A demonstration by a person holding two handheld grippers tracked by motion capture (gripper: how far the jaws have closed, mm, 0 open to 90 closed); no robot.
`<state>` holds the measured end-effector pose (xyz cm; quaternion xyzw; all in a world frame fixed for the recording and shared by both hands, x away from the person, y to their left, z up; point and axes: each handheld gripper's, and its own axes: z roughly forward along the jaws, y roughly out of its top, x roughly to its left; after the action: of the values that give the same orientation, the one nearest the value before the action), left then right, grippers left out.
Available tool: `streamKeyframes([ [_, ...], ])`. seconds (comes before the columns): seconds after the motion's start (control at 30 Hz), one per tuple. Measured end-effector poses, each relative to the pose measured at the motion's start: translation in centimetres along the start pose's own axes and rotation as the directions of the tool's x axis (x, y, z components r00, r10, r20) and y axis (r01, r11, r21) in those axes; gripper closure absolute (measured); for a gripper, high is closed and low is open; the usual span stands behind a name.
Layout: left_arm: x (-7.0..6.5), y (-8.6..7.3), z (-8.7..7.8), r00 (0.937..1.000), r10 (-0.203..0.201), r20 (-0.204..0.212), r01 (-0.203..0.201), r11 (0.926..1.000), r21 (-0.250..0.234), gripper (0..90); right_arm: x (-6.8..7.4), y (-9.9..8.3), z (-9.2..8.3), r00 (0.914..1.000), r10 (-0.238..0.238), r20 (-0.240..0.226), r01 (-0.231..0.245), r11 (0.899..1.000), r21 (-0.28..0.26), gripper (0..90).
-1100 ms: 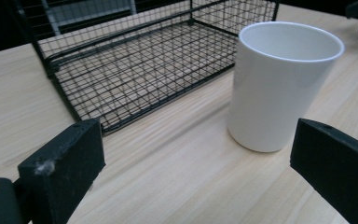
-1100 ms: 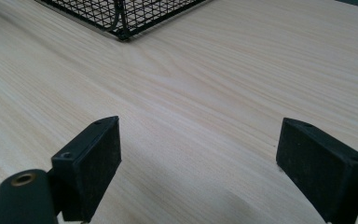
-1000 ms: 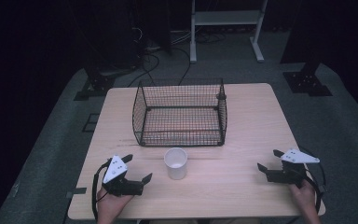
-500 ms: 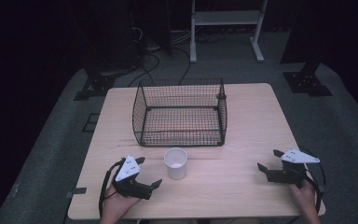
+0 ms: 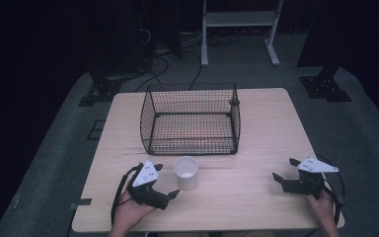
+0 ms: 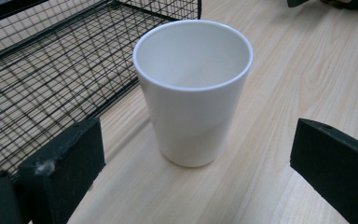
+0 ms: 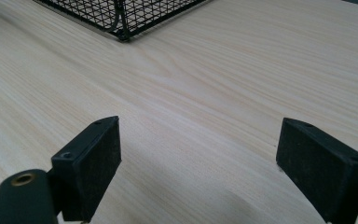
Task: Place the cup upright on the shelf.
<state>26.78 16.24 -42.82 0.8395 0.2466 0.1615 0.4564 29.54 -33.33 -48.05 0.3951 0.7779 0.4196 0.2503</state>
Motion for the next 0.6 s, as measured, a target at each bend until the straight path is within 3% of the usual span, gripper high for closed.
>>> streamKeyframes([
  [0.13,-0.1,0.4,0.5,0.9998,0.017,0.007,-0.017,0.9997,0.015,2.2,0.0,0.0,0.0,1.0,0.0,-0.001,0.0,1.0,0.0,13.1],
  [0.6,0.5,0.9,2.1,0.9989,0.003,0.047,-0.007,0.9975,0.071,2.2,0.0,0.0,0.0,1.0,-0.005,0.001,0.005,1.0,0.0,13.1],
])
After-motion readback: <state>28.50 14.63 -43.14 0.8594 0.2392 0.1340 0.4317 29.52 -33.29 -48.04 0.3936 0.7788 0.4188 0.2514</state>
